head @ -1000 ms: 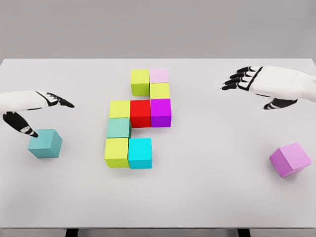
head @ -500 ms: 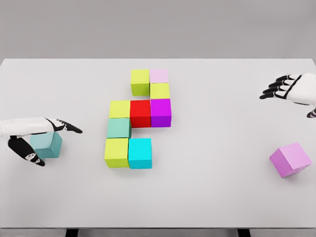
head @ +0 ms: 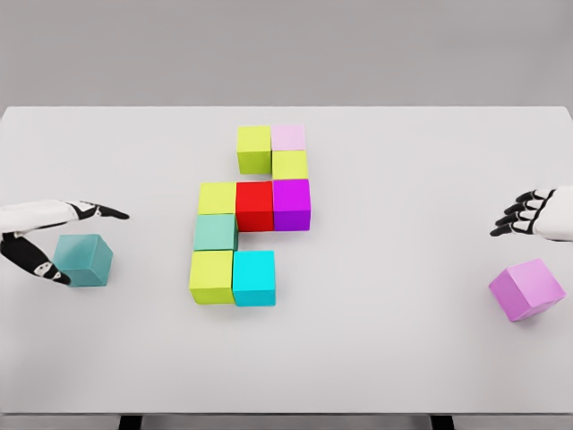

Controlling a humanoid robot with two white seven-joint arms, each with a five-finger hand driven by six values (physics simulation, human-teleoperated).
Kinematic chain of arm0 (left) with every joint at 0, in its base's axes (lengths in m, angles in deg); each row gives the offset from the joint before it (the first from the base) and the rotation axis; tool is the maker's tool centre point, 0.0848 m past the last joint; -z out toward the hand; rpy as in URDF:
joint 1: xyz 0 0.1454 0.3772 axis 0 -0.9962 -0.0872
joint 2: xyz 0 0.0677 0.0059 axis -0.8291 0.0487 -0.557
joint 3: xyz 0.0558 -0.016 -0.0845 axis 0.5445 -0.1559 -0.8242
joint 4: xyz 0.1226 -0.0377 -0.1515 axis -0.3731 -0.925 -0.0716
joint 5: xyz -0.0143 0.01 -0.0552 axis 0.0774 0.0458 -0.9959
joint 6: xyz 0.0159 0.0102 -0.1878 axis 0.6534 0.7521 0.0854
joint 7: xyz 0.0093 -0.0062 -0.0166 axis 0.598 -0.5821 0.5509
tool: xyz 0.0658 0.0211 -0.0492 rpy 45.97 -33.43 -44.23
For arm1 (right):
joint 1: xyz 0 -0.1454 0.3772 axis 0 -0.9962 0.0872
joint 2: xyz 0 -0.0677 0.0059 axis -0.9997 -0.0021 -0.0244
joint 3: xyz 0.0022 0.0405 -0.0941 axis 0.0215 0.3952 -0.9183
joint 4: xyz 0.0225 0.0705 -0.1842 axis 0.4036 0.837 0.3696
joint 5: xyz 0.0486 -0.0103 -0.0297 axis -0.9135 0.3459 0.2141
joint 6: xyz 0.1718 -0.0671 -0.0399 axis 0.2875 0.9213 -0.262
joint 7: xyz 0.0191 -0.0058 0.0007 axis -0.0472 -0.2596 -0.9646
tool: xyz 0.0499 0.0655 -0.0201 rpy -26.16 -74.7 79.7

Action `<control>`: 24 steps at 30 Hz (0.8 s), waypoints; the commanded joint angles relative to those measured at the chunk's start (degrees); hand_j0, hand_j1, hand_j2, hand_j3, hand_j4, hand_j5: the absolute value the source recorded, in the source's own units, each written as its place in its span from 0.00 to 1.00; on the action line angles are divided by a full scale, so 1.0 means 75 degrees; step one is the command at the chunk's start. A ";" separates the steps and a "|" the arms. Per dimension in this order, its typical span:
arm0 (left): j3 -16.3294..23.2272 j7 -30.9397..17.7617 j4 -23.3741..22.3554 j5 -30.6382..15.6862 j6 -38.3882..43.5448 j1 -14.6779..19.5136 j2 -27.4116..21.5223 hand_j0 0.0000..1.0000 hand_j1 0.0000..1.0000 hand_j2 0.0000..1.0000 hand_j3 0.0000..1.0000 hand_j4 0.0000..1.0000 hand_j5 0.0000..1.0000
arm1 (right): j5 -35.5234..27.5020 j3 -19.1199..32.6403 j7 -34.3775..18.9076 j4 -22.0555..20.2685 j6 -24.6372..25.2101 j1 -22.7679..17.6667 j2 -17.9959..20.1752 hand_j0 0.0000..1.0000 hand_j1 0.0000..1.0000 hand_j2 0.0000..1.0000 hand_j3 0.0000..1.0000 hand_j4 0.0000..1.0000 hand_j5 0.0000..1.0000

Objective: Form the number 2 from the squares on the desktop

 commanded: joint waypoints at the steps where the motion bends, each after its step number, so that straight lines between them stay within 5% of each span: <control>1: -0.0013 0.0092 -0.0073 -0.0049 0.0017 -0.0001 0.0000 1.00 1.00 1.00 1.00 1.00 1.00 | -0.0015 -0.0248 0.0003 -0.0107 0.0018 -0.0025 0.0129 1.00 1.00 1.00 1.00 1.00 1.00; 24: 0.0045 0.0150 -0.0436 0.0021 0.0017 -0.0270 0.0000 1.00 1.00 1.00 1.00 1.00 1.00 | -0.0073 -0.0436 0.0003 -0.0400 0.0018 -0.0459 0.0094 1.00 1.00 1.00 1.00 1.00 1.00</control>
